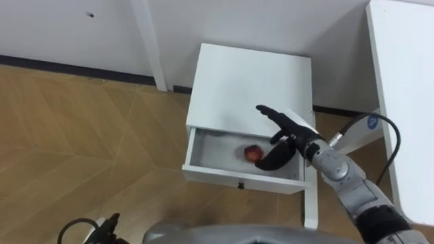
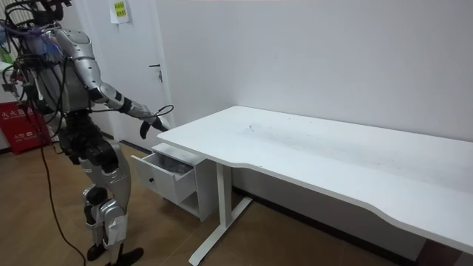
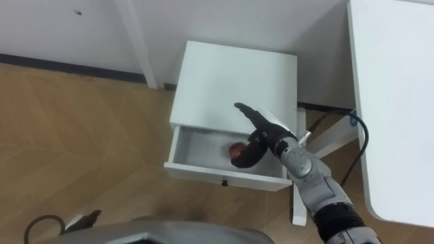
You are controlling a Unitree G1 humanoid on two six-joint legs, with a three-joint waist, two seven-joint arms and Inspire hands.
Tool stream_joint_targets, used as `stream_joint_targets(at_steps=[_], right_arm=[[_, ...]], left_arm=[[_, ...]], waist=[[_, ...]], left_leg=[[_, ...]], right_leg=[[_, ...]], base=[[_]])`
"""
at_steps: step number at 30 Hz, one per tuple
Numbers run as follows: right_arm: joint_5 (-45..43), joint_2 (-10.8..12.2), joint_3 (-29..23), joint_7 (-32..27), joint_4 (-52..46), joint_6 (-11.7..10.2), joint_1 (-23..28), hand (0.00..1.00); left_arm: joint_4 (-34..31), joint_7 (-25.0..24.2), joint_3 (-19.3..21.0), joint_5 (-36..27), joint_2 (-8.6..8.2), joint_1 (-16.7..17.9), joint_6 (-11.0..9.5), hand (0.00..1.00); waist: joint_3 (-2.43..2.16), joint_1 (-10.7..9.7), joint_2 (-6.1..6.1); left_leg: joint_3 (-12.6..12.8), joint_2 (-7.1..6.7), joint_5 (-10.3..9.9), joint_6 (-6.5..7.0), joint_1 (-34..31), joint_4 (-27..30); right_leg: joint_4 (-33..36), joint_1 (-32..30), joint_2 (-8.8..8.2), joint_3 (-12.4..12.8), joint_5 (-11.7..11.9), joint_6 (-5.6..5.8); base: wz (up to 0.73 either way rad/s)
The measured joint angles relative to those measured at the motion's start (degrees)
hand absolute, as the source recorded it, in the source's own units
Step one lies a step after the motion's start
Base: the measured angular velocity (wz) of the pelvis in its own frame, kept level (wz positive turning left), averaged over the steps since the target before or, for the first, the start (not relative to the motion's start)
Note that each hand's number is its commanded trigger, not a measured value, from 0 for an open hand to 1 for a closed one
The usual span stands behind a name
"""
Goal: Put apple and close drawer
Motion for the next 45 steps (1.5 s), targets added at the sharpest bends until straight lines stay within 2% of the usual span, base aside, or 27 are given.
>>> stream_joint_targets(at_steps=[14, 15, 16, 18, 21, 23, 24, 25, 26, 27, 28, 29, 30, 31, 33, 35, 36, 37, 38, 39, 40, 41, 42, 43, 44, 45], right_arm=[[1.89, 0.04, -0.47, -2.23, 4.05, -0.46, 2.67, 0.00], [1.77, 0.52, -1.75, -2.78, 6.05, -0.55, 3.09, 0.00], [1.76, 1.09, -3.25, -3.83, 8.35, -0.59, 3.48, 0.00], [1.82, 1.19, -4.80, -5.78, 12.46, -0.73, 4.02, 0.00], [1.89, 1.35, -8.94, -8.77, 21.49, -0.66, 4.18, 0.00], [2.03, 1.21, -12.57, -10.80, 24.28, -0.23, 5.73, 0.00], [2.52, 0.94, -15.14, -12.43, 26.16, -0.10, 6.42, 0.00], [2.78, 0.86, -17.15, -14.46, 28.96, -0.06, 6.46, 0.00], [2.74, 0.77, -17.97, -15.46, 30.63, -0.04, 6.95, 0.00], [2.78, 0.45, -19.74, -16.84, 32.50, 0.07, 7.63, 0.00], [3.56, 0.32, -21.57, -18.11, 33.97, 0.16, 8.73, 0.00], [4.34, 0.34, -21.69, -18.70, 34.84, 0.09, 8.81, 0.00], [5.98, 0.36, -21.38, -18.98, 35.90, 0.13, 9.13, 0.00], [6.80, 0.31, -21.25, -18.96, 36.09, 0.15, 9.23, 0.00], [7.76, 0.40, -20.44, -18.66, 36.61, 0.15, 9.28, 0.00], [9.36, 0.64, -20.12, -18.44, 37.43, 1.07, 9.24, 0.00], [10.23, 0.65, -19.73, -18.45, 37.49, 2.06, 9.14, 0.00], [10.99, 0.67, -19.56, -18.47, 37.54, 2.76, 9.01, 0.00], [11.04, 0.66, -19.28, -18.62, 37.53, 3.02, 8.98, 0.00], [11.24, 0.71, -19.17, -18.77, 37.51, 3.34, 8.93, 0.00], [11.92, 0.89, -19.30, -19.21, 37.51, 3.39, 8.91, 0.00], [12.11, 1.09, -19.31, -19.43, 37.49, 3.39, 8.81, 0.00], [12.52, 1.43, -19.31, -19.64, 37.48, 3.35, 8.41, 0.00], [12.58, 1.77, -19.29, -19.65, 37.51, 3.26, 7.84, 0.00], [12.65, 2.00, -19.29, -19.64, 37.55, 3.12, 7.54, 0.00], [12.86, 2.36, -19.29, -19.51, 37.65, 2.80, 7.14, 0.00]], left_arm=[[0.52, 1.73, 0.25, 0.00, -1.09, 0.21, 0.01, 0.00], [0.55, 2.11, 0.84, 0.02, -1.42, 0.56, 0.00, 0.00], [0.53, 2.50, 1.90, 0.02, -1.85, 1.05, 0.00, 0.00], [0.52, 3.05, 2.56, -0.18, -2.22, 1.53, 0.14, 0.00], [1.32, 3.66, 2.57, -0.34, -2.69, 1.60, 0.28, 0.00], [1.66, 3.60, 3.13, -0.04, -2.97, 1.51, 0.34, 0.00], [1.75, 3.59, 3.99, 0.02, -3.42, 1.36, 0.39, 0.00], [2.13, 3.53, 4.94, -0.06, -3.40, 0.94, 0.26, 0.00], [2.90, 3.58, 5.36, -0.05, -3.20, 0.62, 0.27, 0.00], [3.51, 3.67, 6.09, 0.00, -3.10, -0.11, 0.38, 0.00], [3.86, 3.77, 6.26, -0.11, -2.93, -0.30, 0.36, 0.00], [3.89, 3.86, 6.20, -0.38, -2.61, -0.29, 0.23, 0.00], [4.33, 4.04, 6.05, -0.90, -1.86, -0.59, 0.42, 0.00], [4.37, 4.10, 5.60, -1.24, -1.56, -1.10, 0.92, 0.00], [4.26, 4.17, 5.74, -1.79, -1.12, -1.63, 1.99, 0.00], [4.22, 4.59, 5.86, -1.91, -0.87, -1.36, 2.48, 0.00], [3.71, 5.02, 5.81, -1.99, -0.81, -0.56, 2.39, 0.00], [3.77, 5.31, 5.82, -2.18, -0.74, 0.35, 2.57, 0.00], [3.75, 5.41, 5.83, -2.23, -0.72, 0.73, 2.59, 0.00], [3.73, 5.73, 5.85, -2.39, -0.80, 1.11, 2.67, 0.00], [3.72, 6.24, 5.84, -2.93, -1.05, 1.19, 2.90, 0.00], [3.72, 6.43, 5.88, -3.19, -1.04, 1.13, 2.94, 0.00], [3.71, 6.83, 5.91, -3.27, -0.96, 0.85, 3.10, 0.00], [3.71, 7.62, 6.03, -3.24, -0.98, 0.42, 3.28, 0.00], [3.72, 7.82, 6.43, -3.24, -0.97, 0.15, 3.35, 0.00], [3.72, 8.02, 7.08, -3.26, -0.95, -0.58, 3.49, 0.00]], waist=[[0.00, -0.15, 0.90], [0.13, -0.15, 1.33], [-0.30, -0.18, 1.31], [-0.61, -0.29, 1.59], [-0.45, -0.84, 1.82], [-0.35, -1.23, 1.90], [-0.30, -2.00, 2.28], [-0.26, -2.57, 2.46], [-0.24, -3.02, 2.25], [-0.23, -3.86, 2.70], [-0.24, -4.96, 4.52], [-0.09, -5.22, 4.84], [0.12, -6.26, 5.32], [0.29, -6.93, 6.39], [0.65, -7.71, 7.05], [0.69, -7.89, 7.04], [0.70, -7.88, 6.94], [0.68, -7.84, 6.35], [0.68, -7.74, 5.88], [0.66, -7.46, 4.85], [0.50, -6.24, 3.85], [0.23, -5.95, 2.92], [-0.12, -5.08, 2.28], [-0.14, -4.01, 1.37], [-0.07, -3.63, 1.18], [-0.02, -3.33, 0.18]], left_leg=[[0.03, -0.04, 0.00, 0.00, 0.64, 0.04], [0.03, -0.06, -0.01, 0.01, 1.17, -0.02], [0.01, -0.06, -0.01, 0.02, 1.36, -0.06], [0.04, -0.13, -0.02, 0.03, 1.43, -0.05], [0.05, -0.72, -0.12, 0.20, 1.21, 0.80], [0.41, -1.69, -0.65, 1.06, 0.51, 1.63], [0.73, -2.06, -1.17, 1.86, -0.26, 2.52], [0.98, -3.05, -1.40, 2.53, -0.68, 3.35], [0.96, -3.77, -1.52, 3.03, -0.80, 3.98], [0.99, -4.24, -2.23, 4.10, -1.17, 6.06], [0.49, -3.26, -3.37, 5.18, -2.12, 8.78], [0.61, -3.18, -3.88, 5.77, -2.75, 10.26], [0.86, -2.89, -4.79, 6.43, -3.87, 12.70], [0.74, -1.93, -5.18, 6.67, -5.27, 14.38], [0.32, -1.46, -5.13, 7.07, -6.78, 14.97], [-0.11, -1.54, -5.09, 7.04, -6.67, 14.85], [-0.06, -1.75, -4.99, 6.89, -6.40, 14.72], [0.21, -2.07, -5.06, 7.00, -6.27, 14.70], [0.28, -2.36, -5.07, 6.98, -6.33, 14.58], [0.86, -2.94, -4.85, 6.59, -6.36, 13.69], [1.29, -3.54, -4.17, 5.45, -6.00, 11.98], [1.50, -3.77, -3.74, 4.74, -5.77, 10.94], [2.10, -3.89, -2.86, 3.29, -5.14, 8.63], [2.71, -3.85, -2.05, 2.03, -4.34, 6.51], [2.79, -3.81, -1.85, 1.72, -4.16, 5.92], [3.12, -3.73, -1.59, 1.34, -3.51, 4.82]], right_leg=[[-0.13, 0.75, -0.08, -0.05, 0.01, -0.01], [-0.09, 0.83, -0.11, -0.10, 0.00, -0.01], [0.01, 0.97, -0.16, -0.27, 0.00, -0.01], [0.11, 1.12, -0.25, -0.18, -0.01, 0.01], [1.70, 0.96, -0.83, -0.52, -0.47, 0.29], [7.84, -1.79, -2.33, -0.54, -2.73, 1.08], [16.15, -5.84, -3.67, -0.56, -3.67, 2.09], [27.62, -11.81, -5.46, 0.11, -3.05, 2.48], [33.54, -14.72, -6.76, 0.61, -1.62, 2.88], [43.76, -20.46, -8.15, 2.64, 4.71, 3.07], [52.84, -27.34, -7.78, 5.66, 14.58, 3.92], [59.42, -31.28, -7.39, 7.18, 17.18, 3.78], [74.53, -39.27, -6.07, 9.46, 14.69, 2.50], [85.55, -44.07, -4.68, 9.21, 11.40, 1.57], [93.58, -47.81, -4.44, 9.40, 8.56, 1.43], [88.15, -44.99, -5.05, 9.49, 7.20, 2.07], [76.98, -39.80, -5.06, 9.40, 6.54, 2.77], [62.71, -33.42, -4.88, 9.24, 5.76, 3.66], [56.05, -30.11, -4.78, 9.08, 5.35, 4.08], [43.97, -24.51, -4.89, 8.42, 4.10, 4.24], [33.88, -19.64, -4.74, 7.58, 2.55, 4.41], [29.22, -17.42, -4.33, 7.86, 1.98, 4.48], [21.60, -13.67, -3.33, 8.54, 1.43, 4.21], [15.23, -10.68, -2.59, 8.58, 1.68, 3.69], [12.40, -9.42, -2.31, 8.44, 1.98, 3.25], [8.11, -7.22, -1.95, 7.92, 2.40, 2.68]], base=[[0.00], [0.00], [0.00], [0.00], [0.02], [0.05], [0.00], [0.00], [0.07], [0.18], [0.15], [0.06], [-0.06], [0.00], [0.06], [0.05], [-0.06], [-0.08], [-0.09], [-0.24], [-0.25], [-0.27], [-0.33], [-0.34], [-0.31], [-0.11]])
